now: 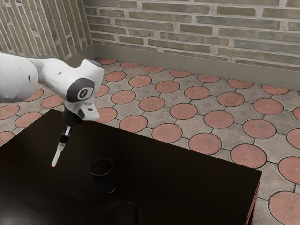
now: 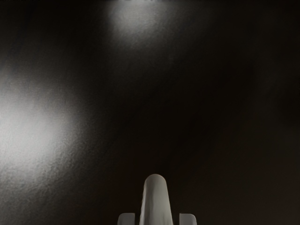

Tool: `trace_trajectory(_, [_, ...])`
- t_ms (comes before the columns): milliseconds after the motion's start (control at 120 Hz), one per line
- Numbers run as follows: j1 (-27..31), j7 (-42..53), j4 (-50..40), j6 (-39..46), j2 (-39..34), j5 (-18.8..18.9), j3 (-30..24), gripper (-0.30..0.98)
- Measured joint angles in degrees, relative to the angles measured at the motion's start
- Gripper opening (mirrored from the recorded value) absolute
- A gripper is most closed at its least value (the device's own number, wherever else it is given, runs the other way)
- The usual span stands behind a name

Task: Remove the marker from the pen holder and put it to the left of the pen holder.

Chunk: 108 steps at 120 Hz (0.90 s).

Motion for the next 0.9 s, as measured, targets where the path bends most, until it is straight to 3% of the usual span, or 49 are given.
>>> trace_trajectory(400, [0.17,-2.59,-0.43,0.79,3.11,-4.09,-0.01,-0.06])
trace_trajectory(550, [0.2,-3.14,-0.42,0.58,3.24,-5.75,0.0,0.27])
trace_trajectory(667, [0.07,-3.57,0.09,0.47,2.54,-7.01,-0.03,0.45])
trace_trajectory(717, [-0.43,-4.85,1.32,0.39,-2.09,-7.9,-0.36,0.5])
trace_trajectory(767, [-0.99,-8.16,1.96,-0.12,-12.06,-8.59,-0.86,0.54])
trace_trajectory(817, [4.0,-11.81,4.44,-0.99,-19.8,-8.54,-6.84,0.57])
trace_trajectory(900, [13.59,-17.26,11.11,-1.81,-21.23,-8.73,-17.51,0.61])
